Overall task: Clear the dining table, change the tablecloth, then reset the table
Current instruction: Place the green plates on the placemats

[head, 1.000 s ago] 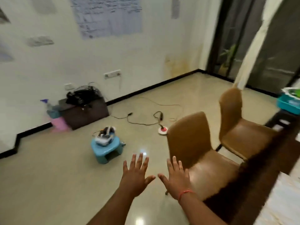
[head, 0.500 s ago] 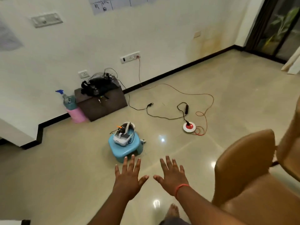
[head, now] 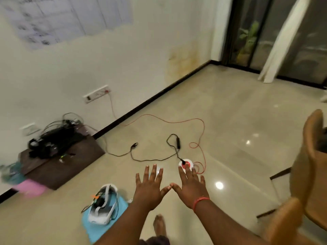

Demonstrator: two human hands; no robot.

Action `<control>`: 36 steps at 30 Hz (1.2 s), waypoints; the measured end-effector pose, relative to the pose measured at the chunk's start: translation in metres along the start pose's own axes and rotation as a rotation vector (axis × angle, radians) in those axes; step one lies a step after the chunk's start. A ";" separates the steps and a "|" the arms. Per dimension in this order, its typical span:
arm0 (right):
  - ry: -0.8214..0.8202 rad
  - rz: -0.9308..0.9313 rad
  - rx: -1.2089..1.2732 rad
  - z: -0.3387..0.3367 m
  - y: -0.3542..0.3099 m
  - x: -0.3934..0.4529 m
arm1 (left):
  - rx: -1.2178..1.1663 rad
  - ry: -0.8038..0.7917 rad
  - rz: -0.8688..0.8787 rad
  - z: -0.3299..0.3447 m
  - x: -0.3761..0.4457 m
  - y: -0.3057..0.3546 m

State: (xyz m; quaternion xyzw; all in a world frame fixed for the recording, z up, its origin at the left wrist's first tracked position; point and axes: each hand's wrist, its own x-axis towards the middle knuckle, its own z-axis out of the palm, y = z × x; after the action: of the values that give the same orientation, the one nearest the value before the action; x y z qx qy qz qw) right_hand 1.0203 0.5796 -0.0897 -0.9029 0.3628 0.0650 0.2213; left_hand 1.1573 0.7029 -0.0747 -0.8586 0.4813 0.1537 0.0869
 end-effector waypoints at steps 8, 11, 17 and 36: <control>0.138 0.440 0.131 -0.081 0.109 0.115 | 0.190 0.007 0.447 -0.094 0.226 0.078; 0.207 0.587 0.159 -0.109 0.156 0.137 | 0.250 0.008 0.548 -0.122 0.291 0.125; 0.249 0.761 0.212 -0.154 0.254 0.176 | 0.304 0.027 0.769 -0.142 0.395 0.235; 0.333 0.899 0.286 -0.373 0.670 0.372 | 0.285 0.050 0.911 -0.257 0.741 0.650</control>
State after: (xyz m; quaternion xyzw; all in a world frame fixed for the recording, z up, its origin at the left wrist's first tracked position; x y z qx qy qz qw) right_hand 0.8171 -0.2480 -0.0963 -0.6158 0.7518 -0.0417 0.2321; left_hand 1.0115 -0.3056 -0.0925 -0.5432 0.8269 0.0880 0.1159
